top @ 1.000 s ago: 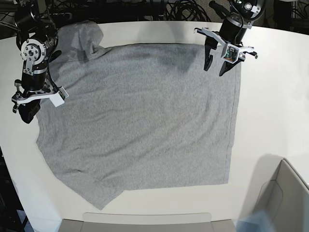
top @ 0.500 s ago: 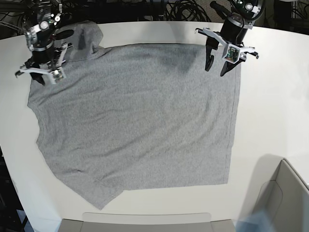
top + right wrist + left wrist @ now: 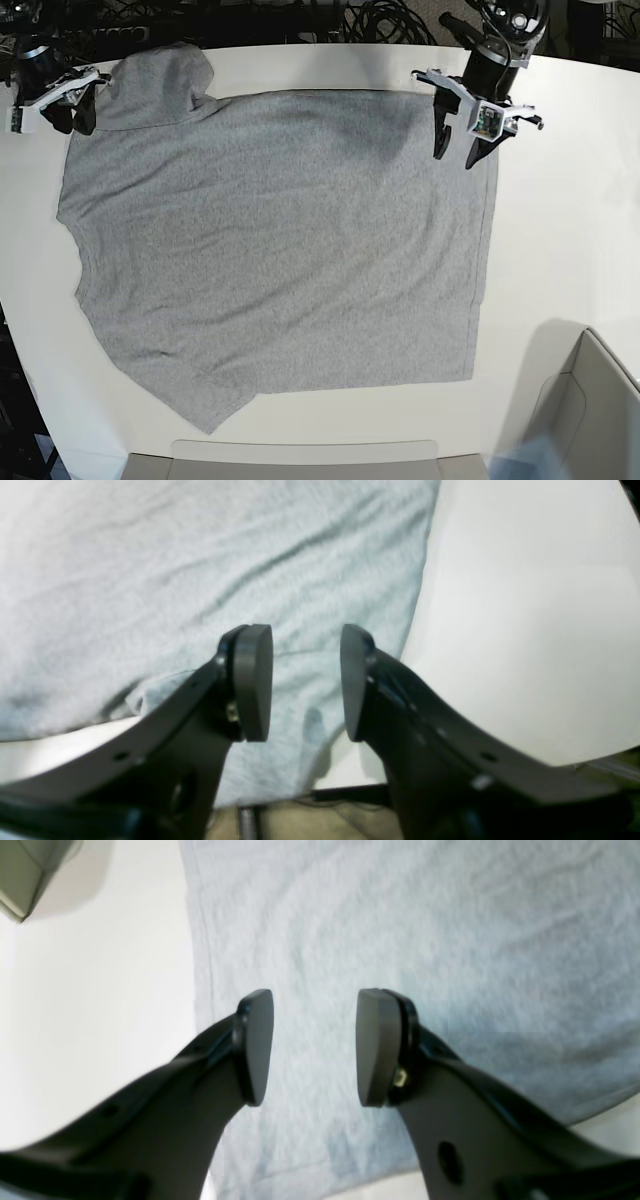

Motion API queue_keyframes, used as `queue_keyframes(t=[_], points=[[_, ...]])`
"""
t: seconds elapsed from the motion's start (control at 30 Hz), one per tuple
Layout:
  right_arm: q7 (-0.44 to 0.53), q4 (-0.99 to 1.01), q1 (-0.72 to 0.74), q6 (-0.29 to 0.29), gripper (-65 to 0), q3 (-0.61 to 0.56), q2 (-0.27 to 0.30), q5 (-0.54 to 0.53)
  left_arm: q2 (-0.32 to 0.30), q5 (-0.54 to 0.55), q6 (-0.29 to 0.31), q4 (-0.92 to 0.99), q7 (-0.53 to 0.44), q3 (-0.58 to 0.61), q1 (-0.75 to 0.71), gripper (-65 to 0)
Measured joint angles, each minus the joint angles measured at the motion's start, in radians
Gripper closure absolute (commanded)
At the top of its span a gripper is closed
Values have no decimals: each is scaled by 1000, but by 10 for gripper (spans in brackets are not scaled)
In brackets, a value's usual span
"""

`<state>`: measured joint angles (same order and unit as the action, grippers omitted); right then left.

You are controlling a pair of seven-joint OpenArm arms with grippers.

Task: Fold the T-shirt properly
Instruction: 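Reposition the right gripper over the shoulder corner near the collar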

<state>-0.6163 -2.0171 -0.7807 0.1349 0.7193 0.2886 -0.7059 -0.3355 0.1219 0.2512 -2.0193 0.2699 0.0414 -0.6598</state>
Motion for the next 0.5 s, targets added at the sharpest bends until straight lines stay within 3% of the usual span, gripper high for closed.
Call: queue_keyframes(t=[0.13,0.27,0.4,0.5], points=[[-6,194,62,-10,-224,-22,-79,-45,-3,1,0,2,51,-7,-2,-260],[-15,255,45,-11,-223,-6,-84,-162,-19,0,4,2,44,-9,-2,-260],[-13,219,44,-8,-223,60,-87,-163,-19,0,0,2,51,-9,-2,-260],[-80,243,48,-6,-223,117,-117,-167,-18,0,1,11,49,-9,-2,-260]])
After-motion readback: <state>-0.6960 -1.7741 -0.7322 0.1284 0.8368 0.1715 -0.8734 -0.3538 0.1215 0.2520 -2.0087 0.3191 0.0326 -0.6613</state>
